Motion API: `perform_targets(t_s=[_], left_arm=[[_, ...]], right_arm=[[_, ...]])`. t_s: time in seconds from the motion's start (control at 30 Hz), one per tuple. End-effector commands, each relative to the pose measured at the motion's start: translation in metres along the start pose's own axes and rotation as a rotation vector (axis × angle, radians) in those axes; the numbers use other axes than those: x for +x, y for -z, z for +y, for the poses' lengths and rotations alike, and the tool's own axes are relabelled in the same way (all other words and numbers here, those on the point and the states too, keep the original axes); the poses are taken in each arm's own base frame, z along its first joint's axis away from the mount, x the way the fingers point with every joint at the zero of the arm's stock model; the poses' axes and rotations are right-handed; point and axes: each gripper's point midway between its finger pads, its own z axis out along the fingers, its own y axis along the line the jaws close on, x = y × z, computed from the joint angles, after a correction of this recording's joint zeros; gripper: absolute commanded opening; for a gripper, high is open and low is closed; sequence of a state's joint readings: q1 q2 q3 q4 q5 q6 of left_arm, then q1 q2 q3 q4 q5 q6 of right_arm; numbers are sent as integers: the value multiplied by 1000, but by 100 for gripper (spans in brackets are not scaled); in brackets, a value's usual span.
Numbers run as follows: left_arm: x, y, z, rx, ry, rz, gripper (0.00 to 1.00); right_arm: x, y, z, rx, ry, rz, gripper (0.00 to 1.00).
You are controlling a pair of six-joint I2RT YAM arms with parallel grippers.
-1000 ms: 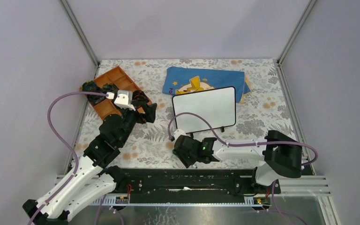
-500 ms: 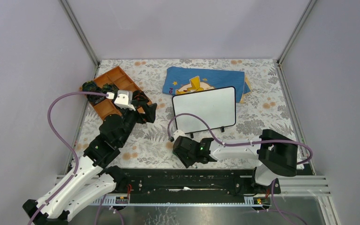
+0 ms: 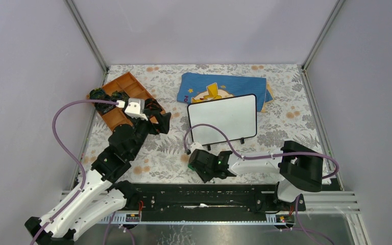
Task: Write a sentence on the whiteboard
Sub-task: Open the whiteboard marker at the center of the board.
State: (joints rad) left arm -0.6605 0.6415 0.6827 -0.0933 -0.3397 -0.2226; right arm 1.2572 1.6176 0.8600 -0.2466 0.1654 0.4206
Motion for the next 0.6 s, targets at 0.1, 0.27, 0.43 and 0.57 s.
perform_targets(t_s=[0.1, 0.27, 0.43, 0.57], left_arm=[[-7, -2, -3, 11, 14, -35, 99], [-6, -3, -4, 14, 13, -29, 99], [-5, -3, -5, 20, 12, -28, 99], [-4, -3, -6, 26, 13, -25, 99]], right_arm=[[6, -2, -4, 30, -23, -7, 31], [10, 0, -11, 56, -46, -17, 22], [3, 13, -13, 47, -79, -68, 8], [-9, 28, -15, 45, -103, -130, 0]])
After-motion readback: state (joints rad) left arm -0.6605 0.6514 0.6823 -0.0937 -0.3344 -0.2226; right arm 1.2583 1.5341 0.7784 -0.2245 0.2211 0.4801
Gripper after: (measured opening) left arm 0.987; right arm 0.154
